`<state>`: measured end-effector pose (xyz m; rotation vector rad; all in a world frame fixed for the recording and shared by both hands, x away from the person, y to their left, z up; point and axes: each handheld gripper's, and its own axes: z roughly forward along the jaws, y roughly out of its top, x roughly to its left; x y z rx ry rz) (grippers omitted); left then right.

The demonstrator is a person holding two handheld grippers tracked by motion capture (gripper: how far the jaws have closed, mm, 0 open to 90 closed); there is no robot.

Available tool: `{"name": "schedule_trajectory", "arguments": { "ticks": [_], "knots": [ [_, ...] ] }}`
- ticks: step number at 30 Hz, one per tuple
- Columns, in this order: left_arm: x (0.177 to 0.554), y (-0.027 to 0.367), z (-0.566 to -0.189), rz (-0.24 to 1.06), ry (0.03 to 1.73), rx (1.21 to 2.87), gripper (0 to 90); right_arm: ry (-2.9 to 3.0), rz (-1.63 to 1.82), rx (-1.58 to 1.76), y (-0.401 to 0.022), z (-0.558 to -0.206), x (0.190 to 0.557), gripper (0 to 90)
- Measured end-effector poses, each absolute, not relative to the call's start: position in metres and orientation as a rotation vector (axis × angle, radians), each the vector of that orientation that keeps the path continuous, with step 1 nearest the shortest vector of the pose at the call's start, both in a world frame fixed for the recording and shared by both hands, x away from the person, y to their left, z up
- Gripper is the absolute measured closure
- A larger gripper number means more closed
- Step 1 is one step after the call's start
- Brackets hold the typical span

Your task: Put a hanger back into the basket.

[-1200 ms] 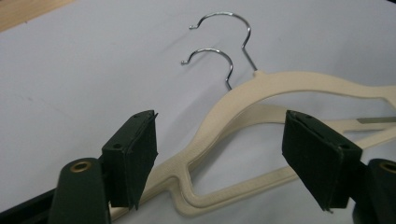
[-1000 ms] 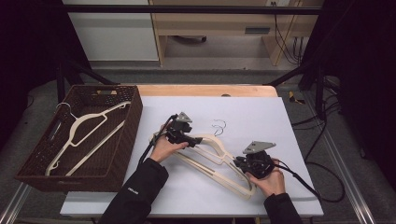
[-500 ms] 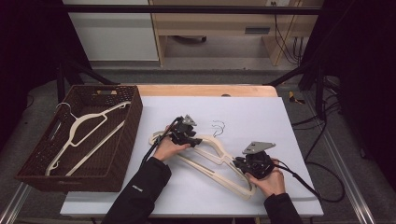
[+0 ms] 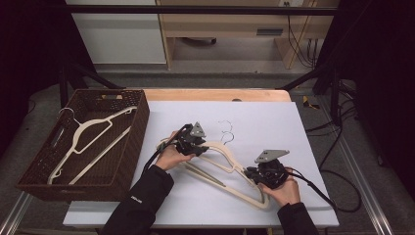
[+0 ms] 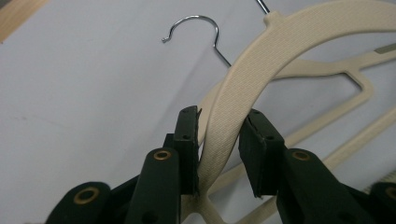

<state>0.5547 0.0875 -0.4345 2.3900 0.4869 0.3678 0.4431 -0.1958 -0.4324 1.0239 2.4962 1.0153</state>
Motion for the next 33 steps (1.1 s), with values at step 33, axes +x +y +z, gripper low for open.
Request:
{"name": "schedule_trajectory", "arguments": {
  "ticks": [33],
  "knots": [
    [0.48,0.111,-0.41,0.463,0.365,2.368,76.9,2.405,1.411,0.973,-0.19,-0.407,0.442,44.0]
  ]
}}
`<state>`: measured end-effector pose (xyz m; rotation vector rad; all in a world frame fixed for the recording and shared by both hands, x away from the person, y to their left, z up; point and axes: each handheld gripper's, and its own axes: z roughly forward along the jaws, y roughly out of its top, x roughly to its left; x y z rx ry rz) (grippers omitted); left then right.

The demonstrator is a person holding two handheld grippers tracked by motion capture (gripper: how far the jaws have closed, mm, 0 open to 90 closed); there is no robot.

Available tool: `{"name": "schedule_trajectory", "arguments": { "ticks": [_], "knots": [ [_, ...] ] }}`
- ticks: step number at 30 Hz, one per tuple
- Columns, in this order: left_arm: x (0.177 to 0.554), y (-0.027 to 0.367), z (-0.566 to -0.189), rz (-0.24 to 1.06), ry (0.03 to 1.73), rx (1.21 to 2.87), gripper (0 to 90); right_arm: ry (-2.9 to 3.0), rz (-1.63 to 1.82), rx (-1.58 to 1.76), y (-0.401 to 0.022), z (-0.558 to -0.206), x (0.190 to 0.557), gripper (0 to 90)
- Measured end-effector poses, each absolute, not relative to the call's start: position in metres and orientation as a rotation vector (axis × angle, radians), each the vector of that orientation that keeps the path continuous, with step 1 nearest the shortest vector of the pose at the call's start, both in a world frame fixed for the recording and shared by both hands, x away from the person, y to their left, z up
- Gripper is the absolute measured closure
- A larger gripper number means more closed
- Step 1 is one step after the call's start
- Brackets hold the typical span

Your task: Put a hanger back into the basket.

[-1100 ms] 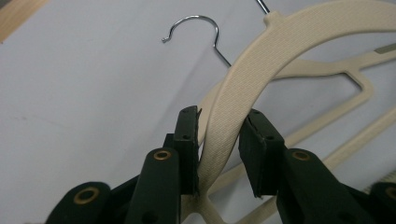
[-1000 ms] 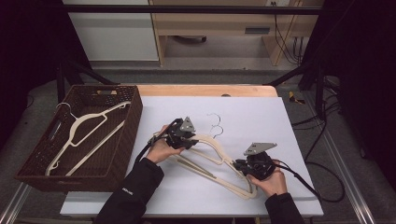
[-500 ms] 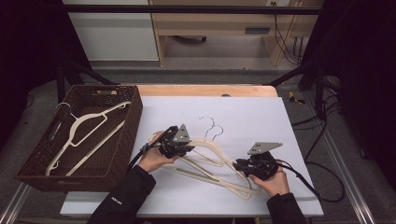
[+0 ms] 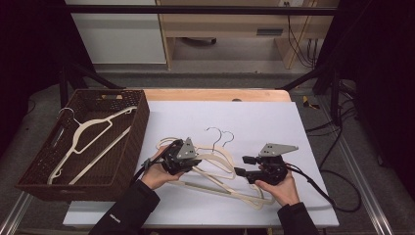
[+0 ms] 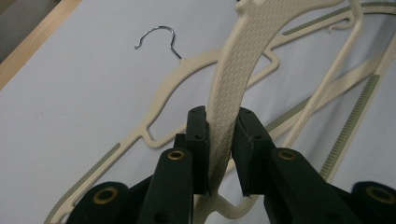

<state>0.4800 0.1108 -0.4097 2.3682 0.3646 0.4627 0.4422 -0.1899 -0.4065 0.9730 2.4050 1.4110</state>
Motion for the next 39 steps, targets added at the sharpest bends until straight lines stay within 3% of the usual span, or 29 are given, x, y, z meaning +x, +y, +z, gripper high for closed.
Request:
{"name": "schedule_trajectory", "arguments": {
  "ticks": [8,19,22,26,33,39],
  "knots": [
    [0.472,0.111,-0.409,0.472,0.369,2.365,77.0,2.48,1.396,0.936,-0.162,-0.41,0.456,49.0],
    [0.466,0.109,-0.41,0.436,0.372,2.365,76.8,2.625,1.364,0.903,-0.145,-0.421,0.466,78.6],
    [0.465,0.111,-0.409,0.39,0.385,2.353,76.0,2.653,1.373,0.892,-0.146,-0.421,0.465,80.4],
    [0.462,0.117,-0.403,0.345,0.401,2.301,67.5,2.688,1.413,0.861,-0.147,-0.418,0.464,82.4],
    [0.455,0.134,-0.386,0.309,0.446,2.219,38.8,2.702,1.486,0.833,-0.152,-0.409,0.456,86.4],
    [0.451,0.15,-0.374,0.303,0.47,2.173,28.5,2.679,1.507,0.818,-0.155,-0.401,0.451,86.7]
  ]
}}
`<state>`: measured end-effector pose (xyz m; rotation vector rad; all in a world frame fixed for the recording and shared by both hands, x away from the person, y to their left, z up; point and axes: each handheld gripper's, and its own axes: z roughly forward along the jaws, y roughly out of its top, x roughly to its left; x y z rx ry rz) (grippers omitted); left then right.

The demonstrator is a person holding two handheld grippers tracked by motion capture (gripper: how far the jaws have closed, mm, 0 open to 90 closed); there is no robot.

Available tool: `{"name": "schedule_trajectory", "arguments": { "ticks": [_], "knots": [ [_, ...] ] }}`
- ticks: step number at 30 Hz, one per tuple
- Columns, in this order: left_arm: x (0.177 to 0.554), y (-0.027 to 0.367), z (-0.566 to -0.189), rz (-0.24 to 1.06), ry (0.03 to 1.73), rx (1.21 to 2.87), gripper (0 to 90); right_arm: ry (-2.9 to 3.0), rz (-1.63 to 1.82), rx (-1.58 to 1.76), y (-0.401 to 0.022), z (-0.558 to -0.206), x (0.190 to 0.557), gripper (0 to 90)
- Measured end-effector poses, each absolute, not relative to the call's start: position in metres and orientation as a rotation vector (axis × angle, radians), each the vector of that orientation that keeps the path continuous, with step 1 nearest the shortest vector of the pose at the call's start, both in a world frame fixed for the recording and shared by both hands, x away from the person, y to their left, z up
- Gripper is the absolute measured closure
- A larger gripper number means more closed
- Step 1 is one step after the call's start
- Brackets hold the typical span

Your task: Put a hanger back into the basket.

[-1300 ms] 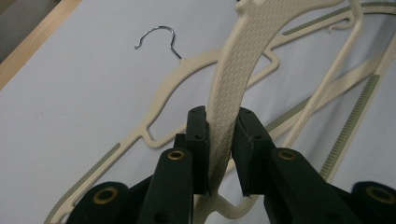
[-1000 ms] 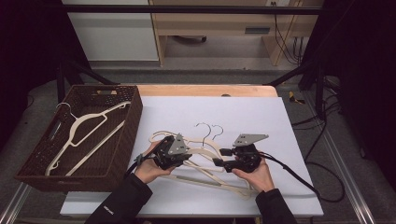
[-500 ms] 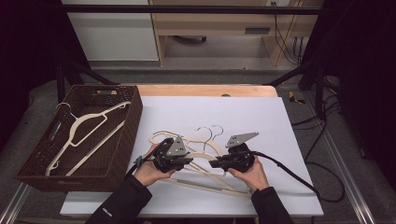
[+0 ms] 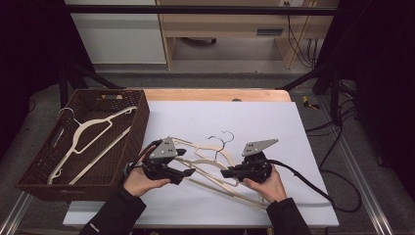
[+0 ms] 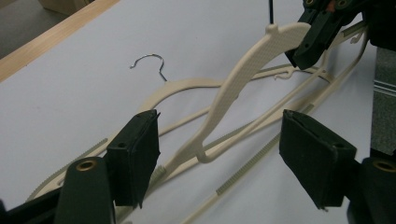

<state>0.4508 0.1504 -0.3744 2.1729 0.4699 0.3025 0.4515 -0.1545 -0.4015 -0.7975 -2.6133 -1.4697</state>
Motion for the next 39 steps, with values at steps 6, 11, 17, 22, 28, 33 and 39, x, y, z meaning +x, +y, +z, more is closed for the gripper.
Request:
{"name": "schedule_trajectory", "arguments": {
  "ticks": [6,11,17,22,28,33,39],
  "knots": [
    [0.451,0.15,-0.374,0.278,0.446,2.189,30.5,-2.646,-1.486,-0.732,-0.147,-0.39,0.445,86.7],
    [0.454,0.139,-0.377,0.25,0.395,2.235,39.6,-2.666,-1.467,-0.669,-0.138,-0.388,0.441,86.7],
    [0.455,0.129,-0.378,0.225,0.334,2.272,60.4,-2.669,-1.454,-0.631,-0.136,-0.388,0.439,86.7],
    [0.453,0.127,-0.376,0.226,0.302,2.302,70.1,-2.664,-1.453,-0.618,-0.135,-0.388,0.439,86.6],
    [0.447,0.128,-0.373,0.218,0.298,2.309,77.0,-2.717,-1.515,-0.653,-0.137,-0.386,0.438,80.2],
    [0.438,0.129,-0.37,0.193,0.314,2.299,82.2,-2.762,-1.567,-0.724,-0.137,-0.385,0.438,69.0],
    [0.429,0.125,-0.371,0.173,0.321,2.288,86.0,-2.791,-1.587,-0.752,-0.135,-0.389,0.438,57.4]
  ]
}}
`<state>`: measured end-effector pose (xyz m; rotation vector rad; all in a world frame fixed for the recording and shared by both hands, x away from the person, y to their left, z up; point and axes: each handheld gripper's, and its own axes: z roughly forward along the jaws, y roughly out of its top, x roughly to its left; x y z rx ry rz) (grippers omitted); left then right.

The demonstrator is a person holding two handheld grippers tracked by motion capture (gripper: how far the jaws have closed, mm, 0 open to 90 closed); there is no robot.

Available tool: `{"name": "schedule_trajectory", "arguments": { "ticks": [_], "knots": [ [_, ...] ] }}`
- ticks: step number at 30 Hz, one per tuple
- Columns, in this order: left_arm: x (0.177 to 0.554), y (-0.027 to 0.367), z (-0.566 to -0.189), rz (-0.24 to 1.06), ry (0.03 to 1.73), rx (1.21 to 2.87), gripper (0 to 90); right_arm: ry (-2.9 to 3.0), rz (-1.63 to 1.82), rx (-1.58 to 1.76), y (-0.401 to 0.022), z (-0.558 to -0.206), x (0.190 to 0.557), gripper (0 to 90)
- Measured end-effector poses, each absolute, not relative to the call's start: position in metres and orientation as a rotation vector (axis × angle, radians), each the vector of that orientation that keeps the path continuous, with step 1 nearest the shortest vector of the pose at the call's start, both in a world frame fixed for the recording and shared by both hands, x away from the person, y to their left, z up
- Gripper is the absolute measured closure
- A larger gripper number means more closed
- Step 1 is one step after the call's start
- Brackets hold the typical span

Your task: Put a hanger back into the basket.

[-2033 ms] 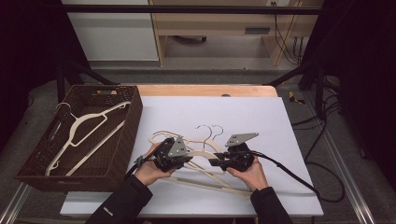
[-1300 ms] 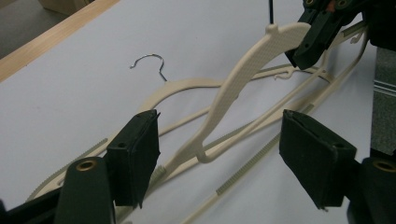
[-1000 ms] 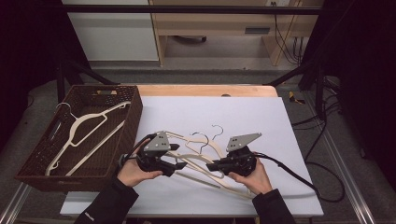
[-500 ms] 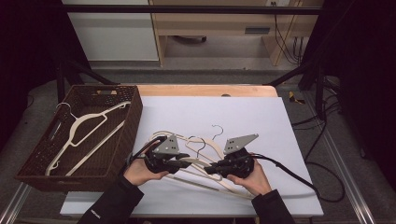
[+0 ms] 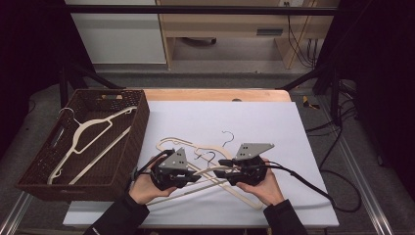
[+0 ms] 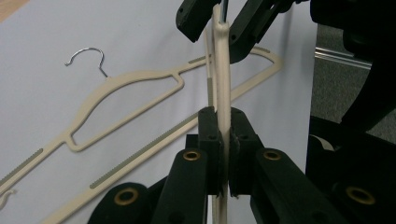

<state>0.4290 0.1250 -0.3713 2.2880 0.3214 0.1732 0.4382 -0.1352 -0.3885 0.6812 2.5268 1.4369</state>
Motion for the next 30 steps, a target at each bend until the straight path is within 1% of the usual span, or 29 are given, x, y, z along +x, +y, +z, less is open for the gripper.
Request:
{"name": "schedule_trajectory", "arguments": {
  "ticks": [2,3,6,11,17,23,30],
  "knots": [
    [0.428,0.125,-0.371,0.184,0.348,2.284,86.1,2.515,1.431,0.686,-0.136,-0.388,0.438,52.3],
    [0.428,0.125,-0.371,0.19,0.355,2.281,86.1,2.497,1.432,0.698,-0.137,-0.387,0.438,46.9],
    [0.429,0.129,-0.369,0.196,0.385,2.263,86.2,2.454,1.434,0.705,-0.143,-0.384,0.436,42.4],
    [0.428,0.135,-0.359,0.228,0.449,2.221,86.2,2.326,1.449,0.76,-0.162,-0.376,0.432,27.1],
    [0.426,0.145,-0.339,0.274,0.51,2.155,86.1,2.197,1.411,0.88,-0.188,-0.374,0.426,13.5],
    [0.426,0.161,-0.312,0.33,0.526,2.11,86.1,2.144,1.385,0.967,-0.207,-0.382,0.421,8.4],
    [0.43,0.185,-0.282,0.359,0.538,2.054,86.1,2.113,1.368,1.027,-0.221,-0.39,0.417,7.5]
  ]
}}
